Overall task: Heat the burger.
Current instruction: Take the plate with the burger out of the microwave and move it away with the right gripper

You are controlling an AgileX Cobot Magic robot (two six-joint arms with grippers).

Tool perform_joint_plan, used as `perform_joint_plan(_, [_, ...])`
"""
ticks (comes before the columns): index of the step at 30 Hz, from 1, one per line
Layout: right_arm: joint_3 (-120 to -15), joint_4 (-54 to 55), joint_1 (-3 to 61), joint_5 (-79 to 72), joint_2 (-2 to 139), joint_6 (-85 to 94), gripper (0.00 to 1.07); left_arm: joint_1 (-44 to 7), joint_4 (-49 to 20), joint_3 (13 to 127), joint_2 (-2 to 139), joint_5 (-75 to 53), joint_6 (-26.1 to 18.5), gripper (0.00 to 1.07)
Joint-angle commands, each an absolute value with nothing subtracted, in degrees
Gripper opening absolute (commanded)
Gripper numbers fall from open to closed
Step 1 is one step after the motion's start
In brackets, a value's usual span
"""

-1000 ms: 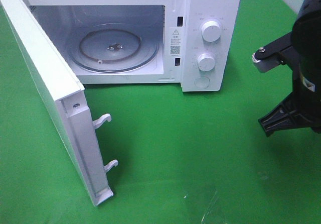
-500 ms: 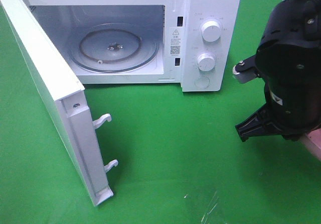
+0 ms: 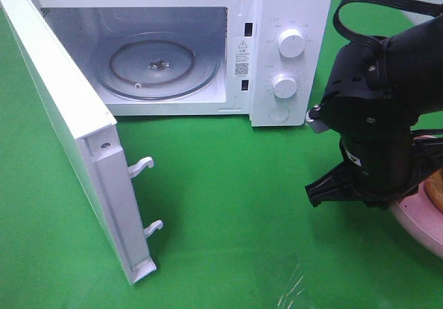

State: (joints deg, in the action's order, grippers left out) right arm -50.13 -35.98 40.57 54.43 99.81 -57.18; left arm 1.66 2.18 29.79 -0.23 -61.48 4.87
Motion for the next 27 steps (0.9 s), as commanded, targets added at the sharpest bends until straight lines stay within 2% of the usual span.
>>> perform_joint_plan(1, [-50.48, -38.85, 40.34, 55.81, 100.32, -58.56, 0.0, 1.72, 1.89, 29.68, -0.52, -61.25, 4.98, 0.96])
perform_joint_plan(19, [-50.48, -37.3, 40.34, 51.28, 108.69, -61.54, 0.0, 1.72, 1.89, 29.68, -0.52, -61.25, 4.98, 0.96])
perform_joint_plan(27, [-50.48, -37.07, 40.34, 51.05, 109.43, -63.2, 0.06, 1.72, 1.89, 29.68, -0.52, -61.25, 4.98, 0.96])
